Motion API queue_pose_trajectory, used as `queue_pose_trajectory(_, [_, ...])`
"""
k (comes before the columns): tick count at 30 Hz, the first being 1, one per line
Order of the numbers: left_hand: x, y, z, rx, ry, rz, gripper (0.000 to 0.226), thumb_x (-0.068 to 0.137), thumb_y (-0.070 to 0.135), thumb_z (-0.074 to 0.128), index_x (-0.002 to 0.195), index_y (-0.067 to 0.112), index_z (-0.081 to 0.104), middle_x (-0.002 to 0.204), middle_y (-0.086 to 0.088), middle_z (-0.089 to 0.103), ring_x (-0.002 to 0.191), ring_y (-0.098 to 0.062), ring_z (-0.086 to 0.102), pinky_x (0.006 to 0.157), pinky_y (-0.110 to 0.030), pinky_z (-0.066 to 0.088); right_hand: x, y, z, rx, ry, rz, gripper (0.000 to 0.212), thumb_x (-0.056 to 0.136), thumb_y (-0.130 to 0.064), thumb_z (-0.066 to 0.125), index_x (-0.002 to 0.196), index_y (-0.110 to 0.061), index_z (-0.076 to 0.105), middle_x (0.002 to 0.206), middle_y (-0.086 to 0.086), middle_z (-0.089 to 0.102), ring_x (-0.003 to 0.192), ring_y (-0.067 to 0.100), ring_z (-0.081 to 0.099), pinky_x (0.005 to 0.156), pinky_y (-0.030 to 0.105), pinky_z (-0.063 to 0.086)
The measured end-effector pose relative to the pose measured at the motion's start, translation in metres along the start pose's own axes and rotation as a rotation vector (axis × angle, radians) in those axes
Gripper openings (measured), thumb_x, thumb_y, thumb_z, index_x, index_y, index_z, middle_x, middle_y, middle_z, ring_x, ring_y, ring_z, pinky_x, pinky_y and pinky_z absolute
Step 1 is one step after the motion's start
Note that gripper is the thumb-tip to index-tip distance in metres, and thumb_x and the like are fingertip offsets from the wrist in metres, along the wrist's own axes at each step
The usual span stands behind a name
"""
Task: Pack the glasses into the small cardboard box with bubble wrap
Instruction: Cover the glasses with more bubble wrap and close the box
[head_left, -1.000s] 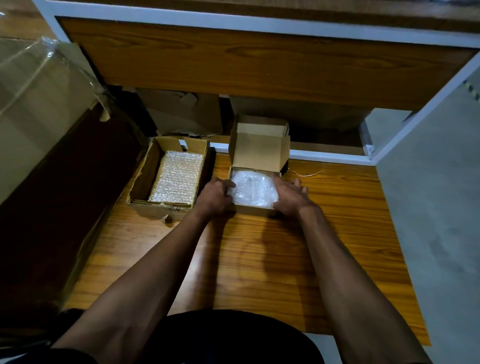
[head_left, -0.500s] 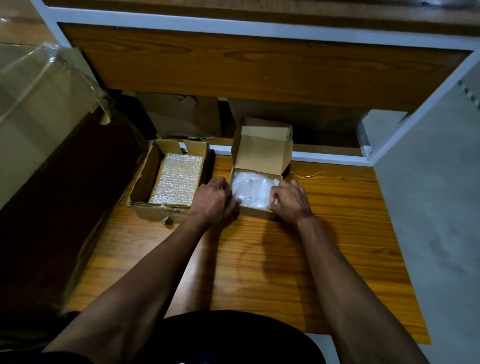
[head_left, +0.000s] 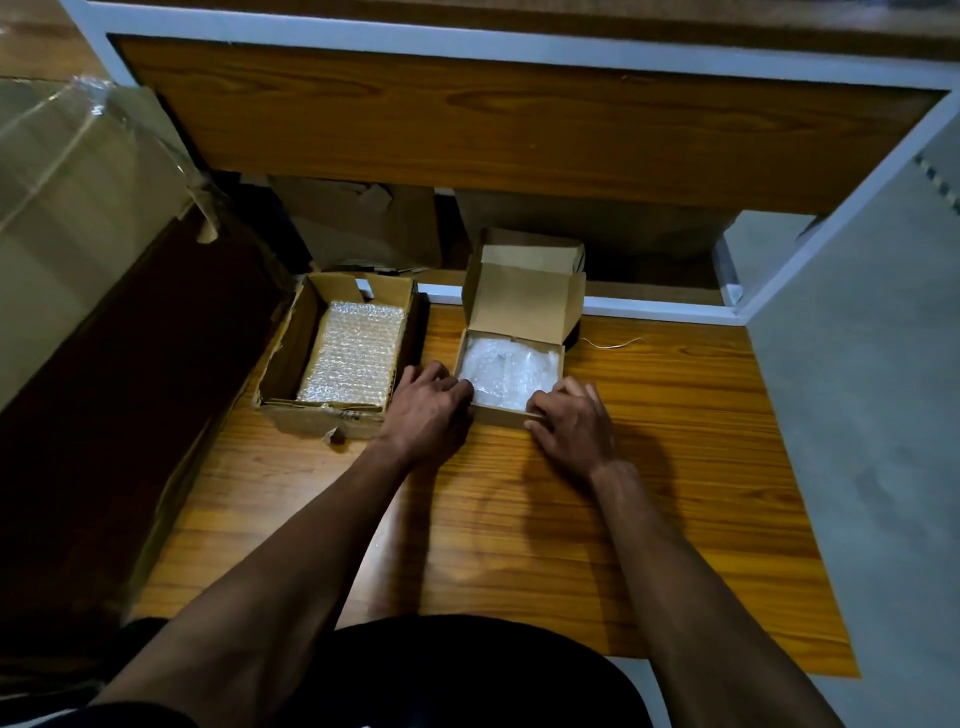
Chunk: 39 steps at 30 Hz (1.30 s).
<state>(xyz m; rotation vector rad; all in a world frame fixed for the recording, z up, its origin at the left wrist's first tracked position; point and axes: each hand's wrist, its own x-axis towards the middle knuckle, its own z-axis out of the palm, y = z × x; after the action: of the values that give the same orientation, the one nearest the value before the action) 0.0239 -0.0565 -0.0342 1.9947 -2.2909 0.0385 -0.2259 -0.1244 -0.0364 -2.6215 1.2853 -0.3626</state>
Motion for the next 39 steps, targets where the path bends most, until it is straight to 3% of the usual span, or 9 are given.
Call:
queue_pose_trajectory(7, [0.000, 0.001, -0.002, 0.021, -0.035, 0.003, 0.038, 0.101, 0.056, 0.034, 0.108, 0.027, 0.057, 0.109, 0.001, 0.074, 0.119, -0.026, 0.048, 0.092, -0.048, 0.031, 0.000, 0.001, 0.008, -0.034, 0.015, 0.029, 0.019, 0.093, -0.040, 0.075, 0.096, -0.024, 0.066, 0.099, 0.003, 0.061, 0.094, 0.018, 0.052, 0.081, 0.034, 0.042])
queue_pose_trajectory(11, [0.009, 0.006, -0.007, 0.002, 0.094, 0.019, 0.033, 0.105, 0.052, 0.039, 0.104, 0.026, 0.057, 0.105, 0.003, 0.070, 0.111, -0.023, 0.050, 0.090, -0.047, 0.034, 0.007, -0.001, 0.006, -0.007, 0.130, -0.015, 0.014, 0.099, -0.035, 0.062, 0.098, -0.022, 0.059, 0.092, 0.001, 0.062, 0.088, 0.020, 0.056, 0.078, 0.036, 0.041])
queue_pose_trajectory(13, [0.019, 0.010, -0.009, -0.054, 0.123, 0.002, 0.032, 0.105, 0.049, 0.039, 0.115, 0.025, 0.057, 0.115, 0.002, 0.065, 0.113, -0.023, 0.053, 0.093, -0.047, 0.035, 0.016, -0.004, 0.004, -0.024, 0.163, -0.013, 0.019, 0.100, -0.030, 0.057, 0.115, -0.019, 0.061, 0.111, 0.003, 0.066, 0.101, 0.023, 0.061, 0.088, 0.040, 0.042])
queue_pose_trajectory(15, [0.032, 0.013, -0.009, -0.074, 0.049, -0.030, 0.045, 0.105, 0.052, 0.033, 0.136, 0.026, 0.051, 0.137, 0.000, 0.058, 0.126, -0.023, 0.052, 0.104, -0.051, 0.034, 0.027, -0.007, 0.007, -0.064, 0.132, 0.047, 0.041, 0.100, -0.034, 0.057, 0.136, -0.016, 0.056, 0.134, 0.006, 0.063, 0.122, 0.023, 0.060, 0.104, 0.048, 0.037])
queue_pose_trajectory(19, [0.051, 0.012, 0.000, -0.062, -0.136, -0.050, 0.068, 0.105, 0.062, 0.018, 0.163, 0.026, 0.025, 0.166, -0.002, 0.035, 0.148, -0.024, 0.040, 0.121, -0.060, 0.016, 0.038, -0.009, 0.015, -0.115, -0.003, 0.155, 0.068, 0.101, -0.052, 0.049, 0.156, -0.013, 0.039, 0.156, 0.010, 0.050, 0.139, 0.025, 0.052, 0.116, 0.065, 0.023])
queue_pose_trajectory(26, [0.060, 0.013, 0.009, -0.019, -0.322, -0.079, 0.086, 0.098, 0.073, 0.007, 0.168, 0.023, 0.008, 0.175, -0.004, 0.012, 0.159, -0.024, 0.019, 0.122, -0.068, -0.001, 0.054, -0.006, 0.015, -0.244, -0.139, 0.091, 0.082, 0.099, -0.066, 0.042, 0.162, -0.015, 0.029, 0.156, 0.014, 0.045, 0.134, 0.030, 0.055, 0.116, 0.067, 0.021])
queue_pose_trajectory(31, [0.064, 0.017, 0.008, 0.001, -0.359, -0.106, 0.087, 0.099, 0.071, 0.017, 0.168, 0.019, 0.004, 0.174, -0.005, 0.015, 0.158, -0.031, 0.014, 0.121, -0.068, 0.003, 0.065, -0.009, 0.010, -0.301, -0.226, 0.085, 0.088, 0.096, -0.071, 0.041, 0.164, -0.016, 0.024, 0.151, 0.018, 0.049, 0.133, 0.032, 0.054, 0.119, 0.065, 0.014])
queue_pose_trajectory(36, [0.063, 0.018, 0.006, -0.009, -0.371, -0.108, 0.089, 0.098, 0.072, 0.016, 0.168, 0.019, 0.002, 0.175, -0.005, 0.012, 0.160, -0.032, 0.007, 0.121, -0.069, -0.006, 0.072, -0.013, 0.005, -0.319, -0.299, 0.099, 0.092, 0.095, -0.074, 0.042, 0.165, -0.018, 0.020, 0.155, 0.017, 0.044, 0.138, 0.032, 0.050, 0.120, 0.063, 0.011])
queue_pose_trajectory(39, [0.060, 0.014, 0.002, -0.034, -0.346, -0.091, 0.093, 0.095, 0.076, 0.013, 0.168, 0.020, 0.003, 0.175, -0.005, 0.012, 0.161, -0.030, 0.006, 0.121, -0.069, -0.007, 0.069, -0.012, 0.003, -0.265, -0.268, 0.130, 0.091, 0.093, -0.073, 0.049, 0.163, -0.019, 0.024, 0.154, 0.013, 0.044, 0.137, 0.029, 0.050, 0.117, 0.062, 0.019])
